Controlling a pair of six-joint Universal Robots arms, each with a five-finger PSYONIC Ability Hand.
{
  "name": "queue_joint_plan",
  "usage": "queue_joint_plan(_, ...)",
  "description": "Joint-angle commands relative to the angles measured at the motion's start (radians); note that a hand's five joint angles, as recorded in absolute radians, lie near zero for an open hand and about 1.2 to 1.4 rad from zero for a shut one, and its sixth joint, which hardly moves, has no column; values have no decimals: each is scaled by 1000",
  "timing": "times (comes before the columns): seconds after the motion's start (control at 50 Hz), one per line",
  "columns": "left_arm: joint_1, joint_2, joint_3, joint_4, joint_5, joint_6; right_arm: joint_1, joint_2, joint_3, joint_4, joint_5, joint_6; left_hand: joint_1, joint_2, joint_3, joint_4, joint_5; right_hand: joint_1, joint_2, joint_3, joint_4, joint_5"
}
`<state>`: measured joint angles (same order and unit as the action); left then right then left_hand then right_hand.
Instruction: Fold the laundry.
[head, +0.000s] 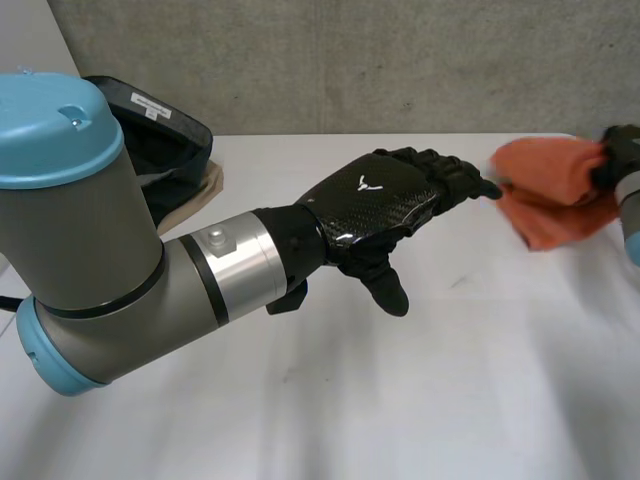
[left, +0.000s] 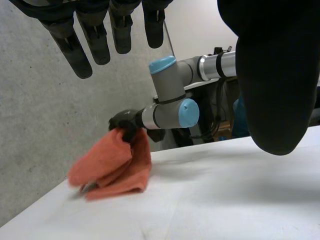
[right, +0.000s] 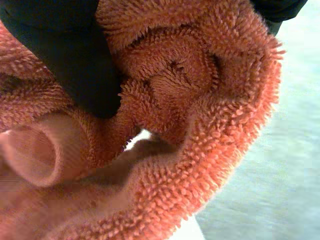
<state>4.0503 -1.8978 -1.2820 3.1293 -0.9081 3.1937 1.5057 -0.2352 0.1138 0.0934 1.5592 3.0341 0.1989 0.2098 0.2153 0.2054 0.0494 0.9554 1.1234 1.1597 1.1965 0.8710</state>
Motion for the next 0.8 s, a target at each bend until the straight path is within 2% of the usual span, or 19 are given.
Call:
queue_joint_plan(0.02,-7,-3,4,0,0,0,-56,5,4,-52,79,3,-24,-35,-41,-31,-49,441,273,237,200,351)
queue_joint_plan(0.14,-21,-7,9,0,0,0,-85,30,7,-52,33,3,-24,-35,-41,-31,-49,387,219,182,146,297)
queue_joint_plan(0.18,-21,-9,9,0,0,0,-94,31,13,-46,28,3,-24,-35,-41,-31,-49,-455,-623,-660,-697,-546)
queue_joint_plan(0.2,-22,-9,7,0,0,0,-99,31,15,-43,27,3,-24,-35,-41,-31,-49,-781,-949,-985,-1022,-871)
queue_joint_plan(0.38,-22,-9,9,-2,-2,0,-147,2,18,75,13,-9,-24,-35,-41,-31,-49,-781,-949,-985,-1022,-871)
queue_joint_plan(0.48,-24,-9,3,-2,0,0,-156,-68,24,184,2,-141,-24,-35,-41,-31,-49,-781,-949,-985,-1022,-871)
queue_joint_plan(0.56,-31,-6,7,0,-2,0,-147,-144,38,212,93,-306,-24,-35,-41,-31,-49,-781,-949,-985,-1022,-871)
queue_joint_plan(0.58,-31,-6,10,0,-3,-2,-147,-183,44,201,157,-360,-24,-35,-41,-31,-49,-781,-949,-985,-1022,-871)
queue_joint_plan(0.64,-31,8,36,9,-14,-5,-131,-258,62,125,241,-382,-24,-35,-41,-31,-49,-781,-949,-985,-1022,-871)
queue_joint_plan(0.7,-27,8,101,28,-84,-29,-79,-300,114,48,213,-364,-21,-32,-37,-27,-46,-781,-949,-985,-1022,-871)
queue_joint_plan(0.76,-13,12,185,46,-227,-75,-4,-380,240,-35,121,-334,-24,-34,-40,-30,-49,-781,-949,-985,-1022,-871)
queue_joint_plan(0.78,-7,12,211,52,-280,-87,26,-454,329,-78,58,-327,-24,-34,-40,-30,-49,-781,-949,-985,-1022,-871)
queue_joint_plan(0.8,18,17,254,63,-376,-92,42,-492,381,-99,24,-325,-24,-34,-40,-30,-49,-781,-949,-985,-1022,-871)
